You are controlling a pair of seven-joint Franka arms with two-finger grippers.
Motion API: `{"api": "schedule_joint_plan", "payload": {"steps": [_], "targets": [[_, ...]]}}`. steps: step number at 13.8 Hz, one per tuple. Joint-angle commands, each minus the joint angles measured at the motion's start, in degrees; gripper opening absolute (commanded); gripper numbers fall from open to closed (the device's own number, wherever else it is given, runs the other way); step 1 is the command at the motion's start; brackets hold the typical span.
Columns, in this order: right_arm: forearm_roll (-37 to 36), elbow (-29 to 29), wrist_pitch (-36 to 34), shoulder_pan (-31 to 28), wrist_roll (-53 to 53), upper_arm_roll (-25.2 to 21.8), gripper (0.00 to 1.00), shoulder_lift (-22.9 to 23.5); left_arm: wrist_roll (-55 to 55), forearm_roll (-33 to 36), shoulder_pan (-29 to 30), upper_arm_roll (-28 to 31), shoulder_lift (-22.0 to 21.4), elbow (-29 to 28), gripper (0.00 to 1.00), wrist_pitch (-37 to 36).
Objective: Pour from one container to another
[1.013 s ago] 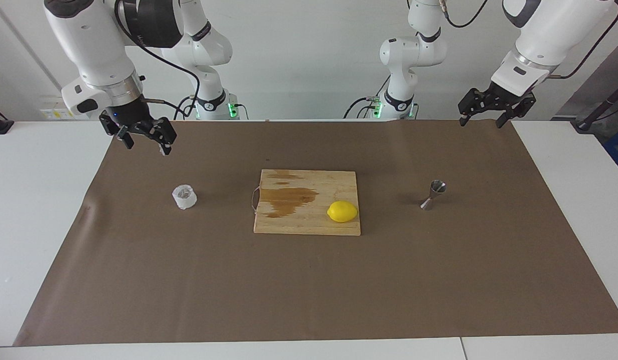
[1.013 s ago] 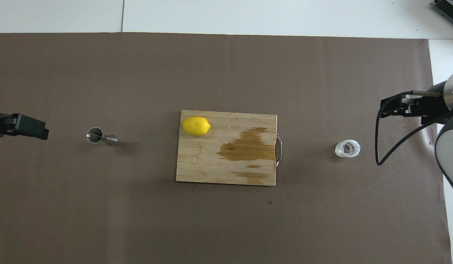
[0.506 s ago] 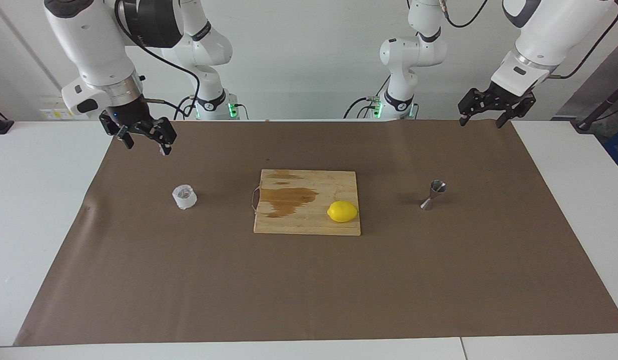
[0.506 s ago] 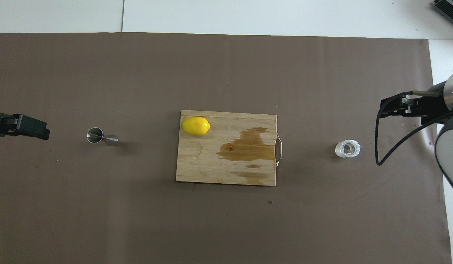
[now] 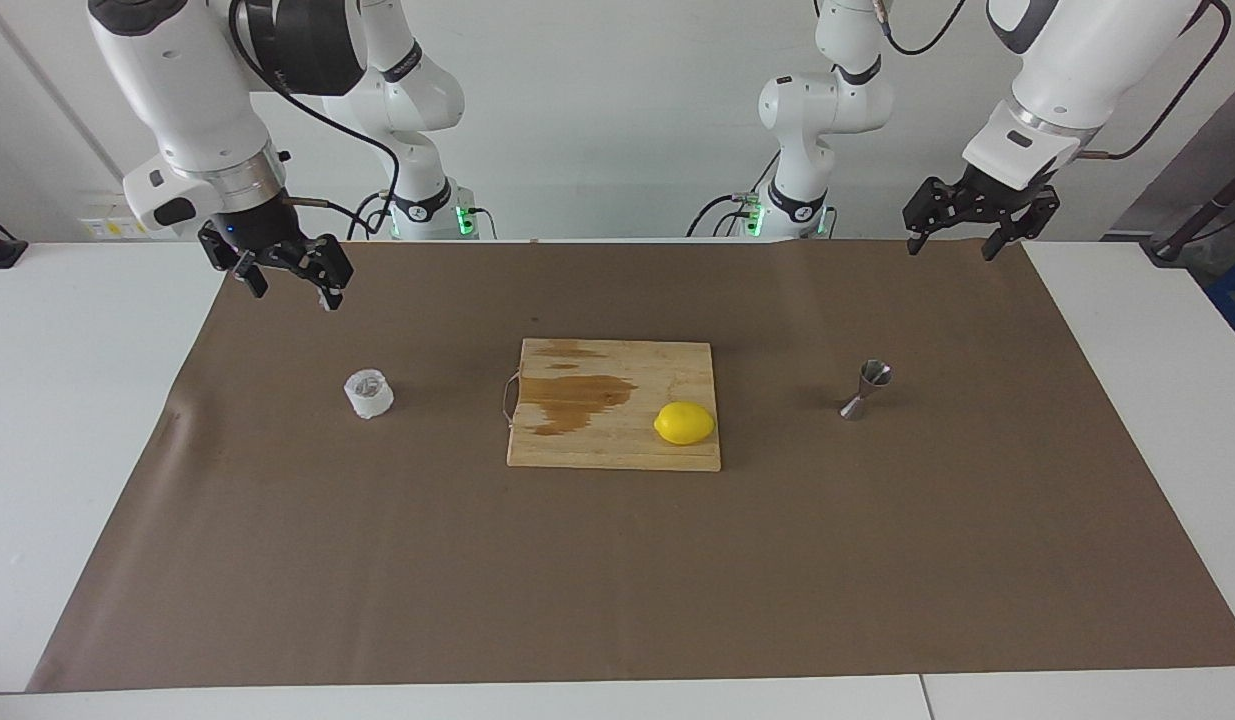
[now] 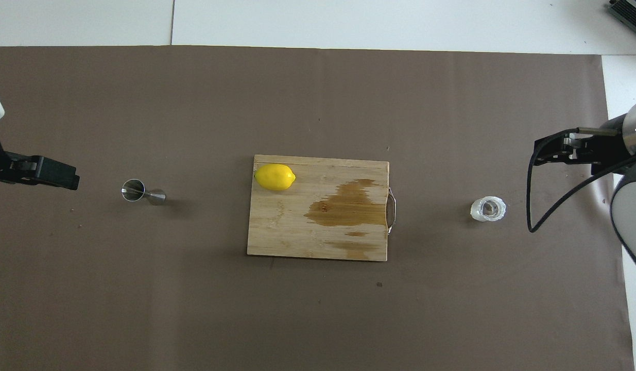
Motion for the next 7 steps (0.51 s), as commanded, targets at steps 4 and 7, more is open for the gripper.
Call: {"api": "schedule_joint_plan", "payload": {"steps": [4,7], "targets": [[0.6,-0.5,-0.7,-0.7,-0.7,0.2,1.0,-0.8,-0.8,-2.6,0.4,1.0,0.4,0.3,1.0,0.1],[0.6,-0.5,-0.7,-0.7,-0.8,0.2,1.0,-0.8,-1.4,-2.6,1.4,1.1,3.4,0.6,1.0,0.9]]}}
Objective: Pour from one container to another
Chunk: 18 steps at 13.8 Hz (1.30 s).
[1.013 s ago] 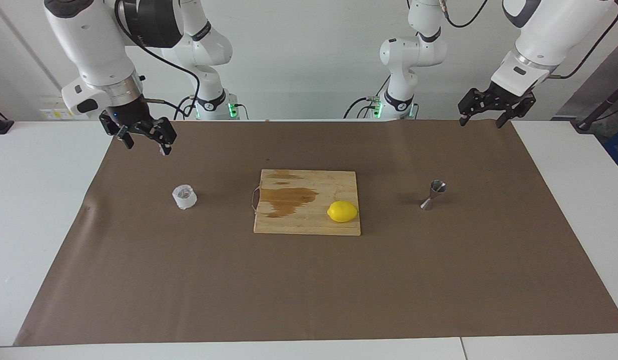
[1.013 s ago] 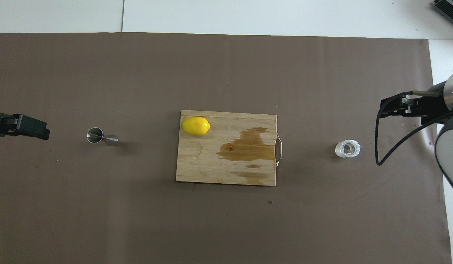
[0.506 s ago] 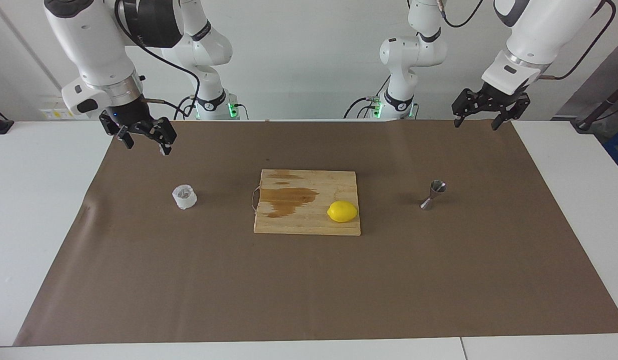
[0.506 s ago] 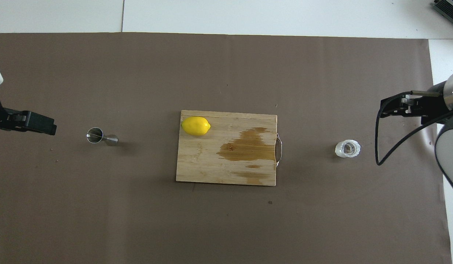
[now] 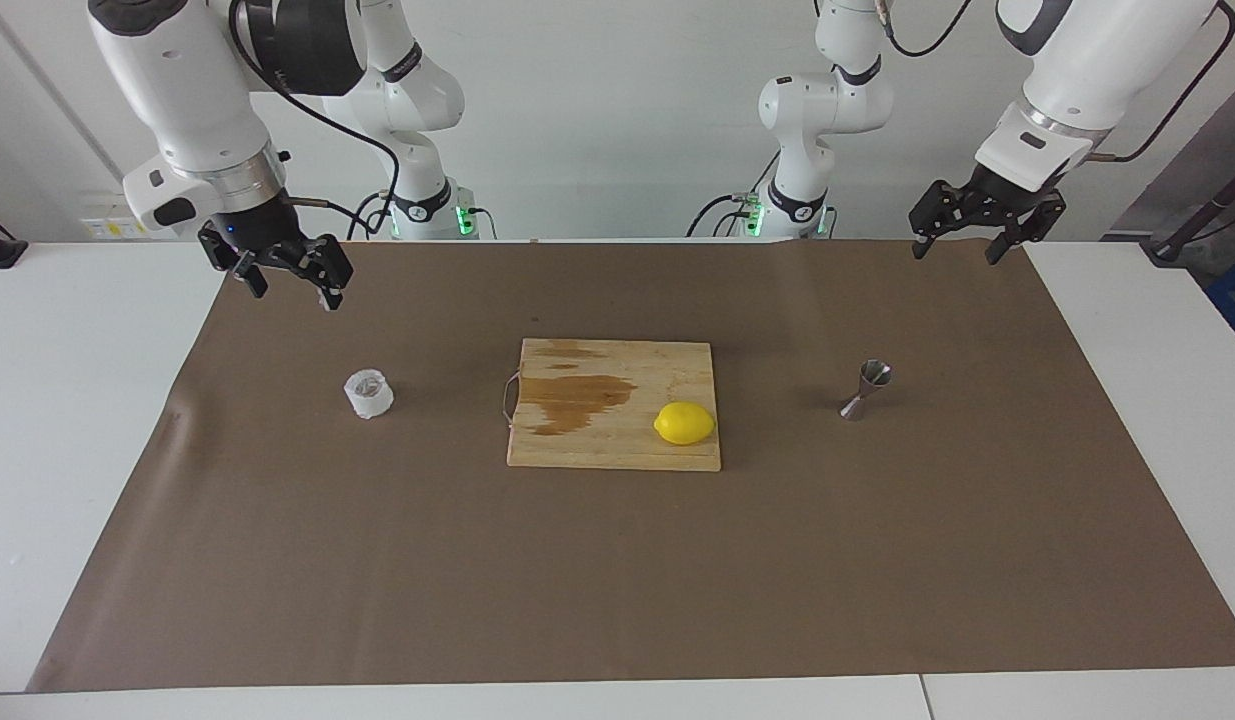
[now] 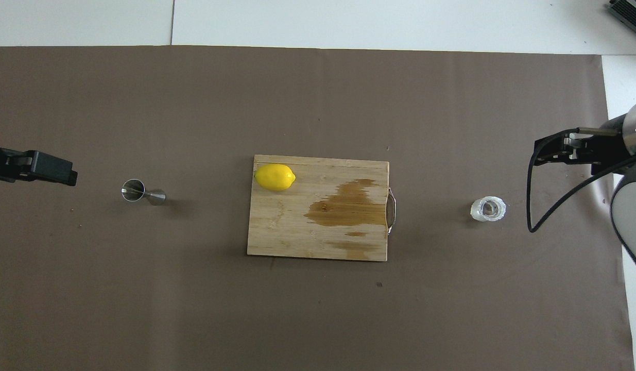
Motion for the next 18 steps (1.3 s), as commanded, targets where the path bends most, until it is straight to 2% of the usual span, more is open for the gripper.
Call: {"api": "schedule_joint_plan", "payload": {"steps": [1,8,14,18], "targets": [[0.6,-0.4,-0.7,-0.7,-0.8,0.2,1.0,-0.8,-0.6,-1.1,1.4,0.2,3.8,1.4,1.0,0.4],[0.6,-0.5,-0.7,-0.7,-0.8,0.2,1.0,-0.8,-0.8,-9.8,7.9,0.3,11.3,1.4,1.0,-1.0],[0.6,-0.5,-0.7,-0.7,-0.8,0.2,1.0,-0.8,-1.4,-12.1,10.3,0.3,10.8,-1.0,1.0,-2.7],[0.6,-0.4,-0.7,-0.7,-0.8,0.2,1.0,-0.8,-1.0,-12.1,10.3,0.9,11.1,-1.2,1.0,-0.1]]}}
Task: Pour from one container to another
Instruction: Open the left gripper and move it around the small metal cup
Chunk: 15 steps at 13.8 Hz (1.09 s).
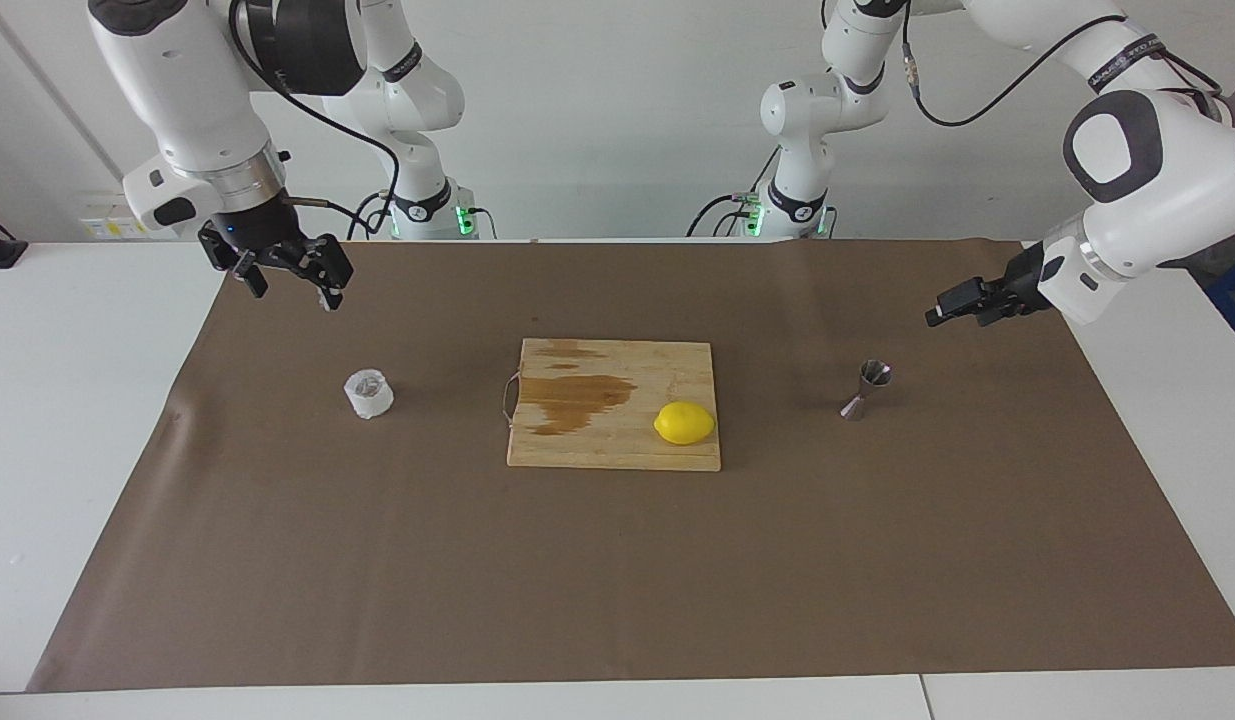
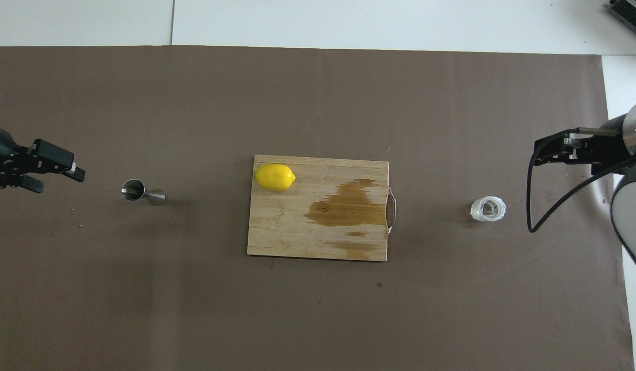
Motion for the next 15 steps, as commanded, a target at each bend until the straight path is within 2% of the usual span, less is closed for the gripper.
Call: {"api": "schedule_joint_plan", "payload": {"steps": [1,6,9,15], "targets": [[0.6,-0.5,-0.7,-0.7,-0.8,0.2,1.0,-0.8,-0.3,-0.8,0.3,0.8,-0.8,-1.6,1.0,1.5],[0.6,-0.5,-0.7,-0.7,-0.8,0.2,1.0,-0.8,-0.6,-0.4,0.3,2.1,-0.9,-2.9,1.0,0.8],[0.6,-0.5,-0.7,-0.7,-0.8,0.2,1.0,-0.8,-0.8,-1.2,2.1,2.0,0.5,-3.5,1.0,0.8],[0.6,-0.4,-0.7,-0.7,-0.8,0.2,1.0,-0.8,-8.3,-9.8,4.8,2.1,4.6,-3.6,1.0,-0.8]]}}
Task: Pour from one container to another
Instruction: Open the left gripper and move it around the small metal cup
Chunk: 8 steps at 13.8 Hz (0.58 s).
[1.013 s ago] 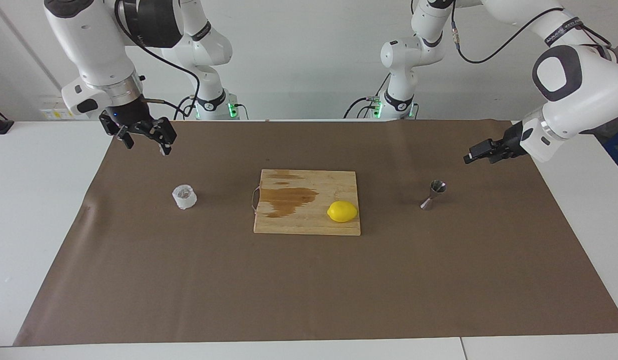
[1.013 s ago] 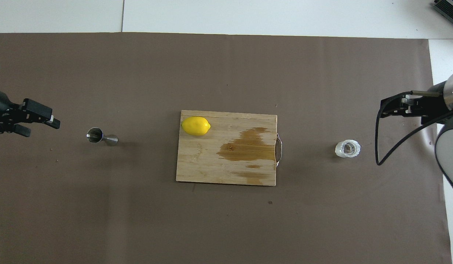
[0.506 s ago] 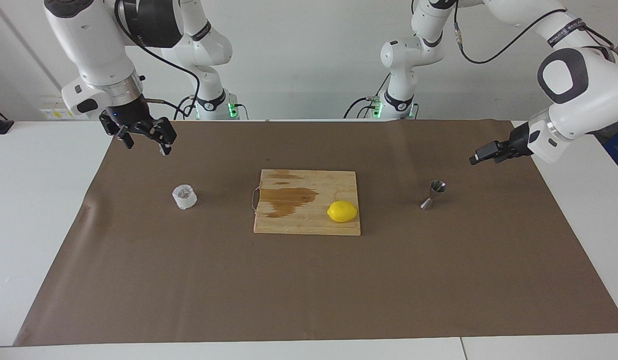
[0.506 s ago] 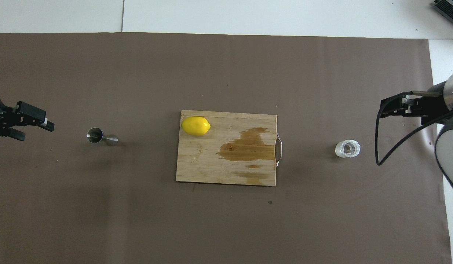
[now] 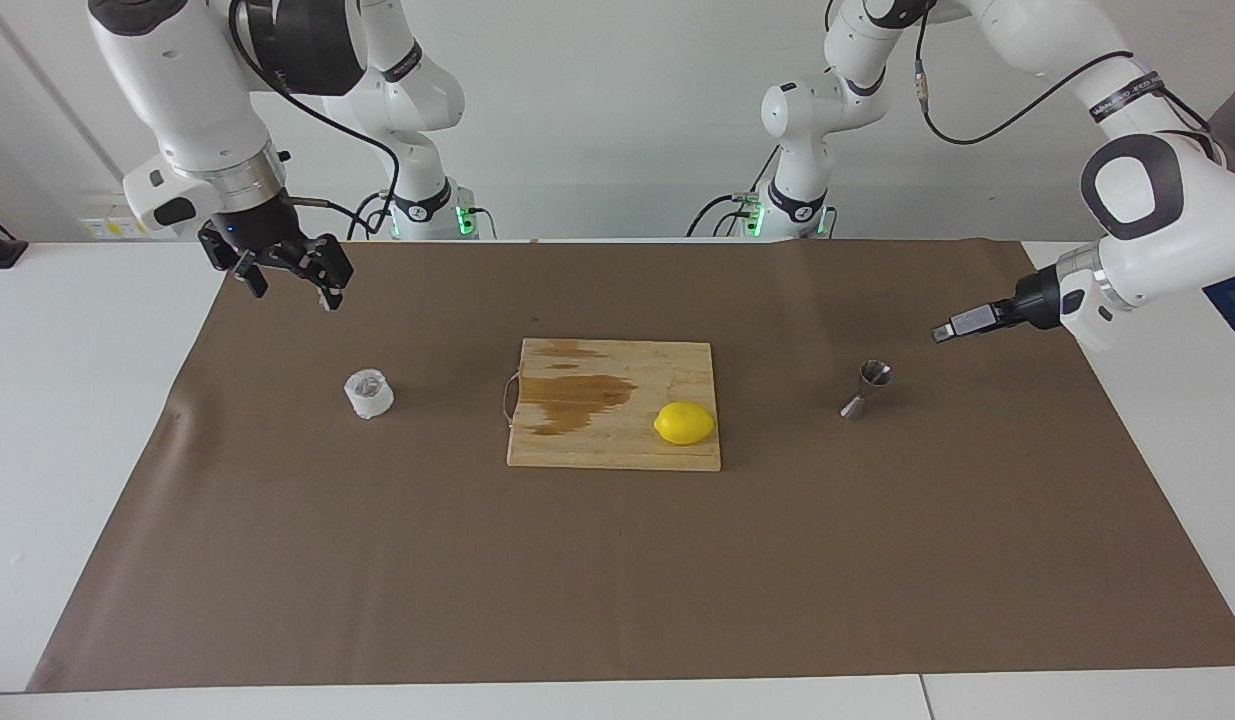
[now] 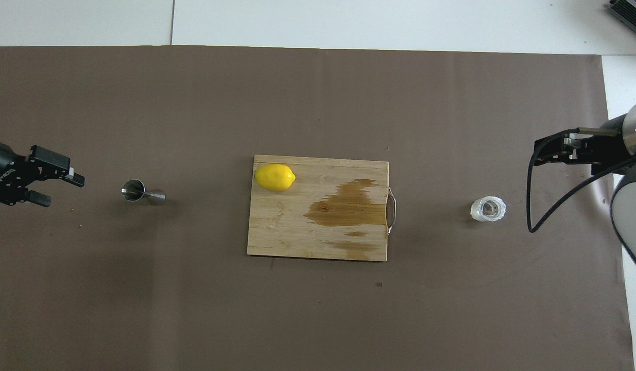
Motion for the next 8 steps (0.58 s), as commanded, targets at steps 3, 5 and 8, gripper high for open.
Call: {"api": "schedule_joint_plan", "payload": {"steps": [3,5,8], "targets": [[0.6,-0.4,-0.7,-0.7,-0.8,0.2,1.0,-0.8,-11.6,-6.8,1.9,-0.2,2.6,-0.5,1.0,-2.2],[0.6,-0.4,-0.7,-0.7,-0.8,0.2,1.0,-0.8,-18.1,-10.1,1.9,-0.2,2.8,-1.5,1.0,-2.2],[0.6,-0.5,-0.7,-0.7,-0.8,0.2,1.0,-0.8,-19.7,-12.9,2.1,-0.2,5.0,-1.5,1.0,-2.0]]}}
